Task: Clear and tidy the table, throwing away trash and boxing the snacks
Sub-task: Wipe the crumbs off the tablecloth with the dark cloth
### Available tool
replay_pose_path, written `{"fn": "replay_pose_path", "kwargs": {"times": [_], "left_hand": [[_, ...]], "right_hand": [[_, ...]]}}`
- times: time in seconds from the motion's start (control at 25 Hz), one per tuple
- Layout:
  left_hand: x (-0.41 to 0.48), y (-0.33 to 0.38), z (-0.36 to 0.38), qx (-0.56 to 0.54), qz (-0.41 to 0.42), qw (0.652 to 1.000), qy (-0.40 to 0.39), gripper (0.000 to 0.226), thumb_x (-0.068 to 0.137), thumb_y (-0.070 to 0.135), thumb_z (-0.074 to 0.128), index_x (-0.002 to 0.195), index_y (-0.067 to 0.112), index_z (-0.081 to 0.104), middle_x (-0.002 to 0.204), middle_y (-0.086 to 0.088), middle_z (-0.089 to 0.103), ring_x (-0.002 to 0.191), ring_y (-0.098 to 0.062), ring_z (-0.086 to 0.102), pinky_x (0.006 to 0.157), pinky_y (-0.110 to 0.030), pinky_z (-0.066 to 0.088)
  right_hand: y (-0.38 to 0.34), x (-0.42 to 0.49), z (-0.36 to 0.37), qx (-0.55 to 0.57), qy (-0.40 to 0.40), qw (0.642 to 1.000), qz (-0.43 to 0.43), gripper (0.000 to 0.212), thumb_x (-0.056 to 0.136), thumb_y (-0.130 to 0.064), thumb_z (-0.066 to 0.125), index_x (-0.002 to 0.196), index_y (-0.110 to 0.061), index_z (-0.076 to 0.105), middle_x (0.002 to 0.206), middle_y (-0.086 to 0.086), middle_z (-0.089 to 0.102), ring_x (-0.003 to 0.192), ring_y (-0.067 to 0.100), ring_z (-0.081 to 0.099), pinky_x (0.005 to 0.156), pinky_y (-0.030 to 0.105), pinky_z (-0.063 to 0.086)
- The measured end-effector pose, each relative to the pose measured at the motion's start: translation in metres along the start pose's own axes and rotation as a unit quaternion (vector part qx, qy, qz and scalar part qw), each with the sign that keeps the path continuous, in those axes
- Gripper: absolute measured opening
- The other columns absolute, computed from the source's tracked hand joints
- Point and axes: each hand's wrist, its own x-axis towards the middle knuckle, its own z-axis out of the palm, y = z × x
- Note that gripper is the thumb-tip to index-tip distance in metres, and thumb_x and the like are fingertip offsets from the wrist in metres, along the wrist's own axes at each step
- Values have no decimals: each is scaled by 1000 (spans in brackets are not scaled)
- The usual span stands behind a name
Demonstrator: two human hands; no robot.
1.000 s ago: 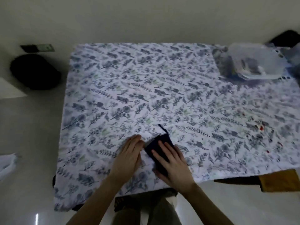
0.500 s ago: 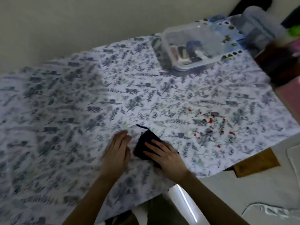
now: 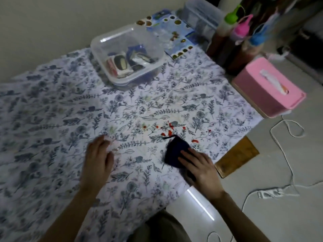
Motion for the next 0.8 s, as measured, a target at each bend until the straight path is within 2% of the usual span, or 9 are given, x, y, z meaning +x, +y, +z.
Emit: {"fn": "replay_pose_path", "kwargs": {"times": [0.16, 0.32, 0.56, 0.68, 0.8], "left_hand": [[-8, -6, 3, 36, 4, 999, -28, 52, 97, 29, 29, 138, 1, 42, 152, -14, 36, 145, -27, 27, 119, -48, 22], [-4, -8, 5, 37, -7, 999, -35, 53, 96, 30, 28, 138, 2, 42, 152, -14, 35, 145, -26, 25, 120, -47, 20], [-6, -8, 6, 24, -19, 999, -39, 51, 95, 27, 34, 140, 4, 40, 155, -12, 31, 147, -25, 22, 121, -43, 16], [-6, -8, 5, 23, -27, 999, -33, 51, 96, 28, 33, 141, 4, 40, 156, -11, 30, 147, -23, 21, 122, -41, 16], [-6, -7, 6, 20, -25, 999, -34, 52, 97, 30, 30, 141, 4, 40, 156, -11, 30, 147, -22, 21, 121, -43, 19]], "right_hand": [[59, 7, -22, -34, 16, 991, 130, 44, 91, -40, 46, 126, -16, 59, 135, 6, 56, 134, 27, 42, 101, 55, 40], [92, 37, -28, -48, 4, 969, 243, 56, 91, -50, 38, 135, -18, 49, 145, 9, 45, 139, 29, 31, 110, 55, 31], [104, 68, -26, -34, -9, 958, 284, 70, 87, -61, 31, 141, -17, 40, 152, 11, 34, 140, 30, 28, 111, 53, 30], [65, 86, -12, -34, -9, 958, 285, 74, 88, -62, 28, 143, -14, 37, 154, 11, 28, 143, 29, 23, 115, 49, 23], [8, 115, 6, 2, -1, 972, 236, 66, 90, -55, 31, 140, -13, 42, 151, 11, 34, 140, 30, 29, 115, 48, 25]]}}
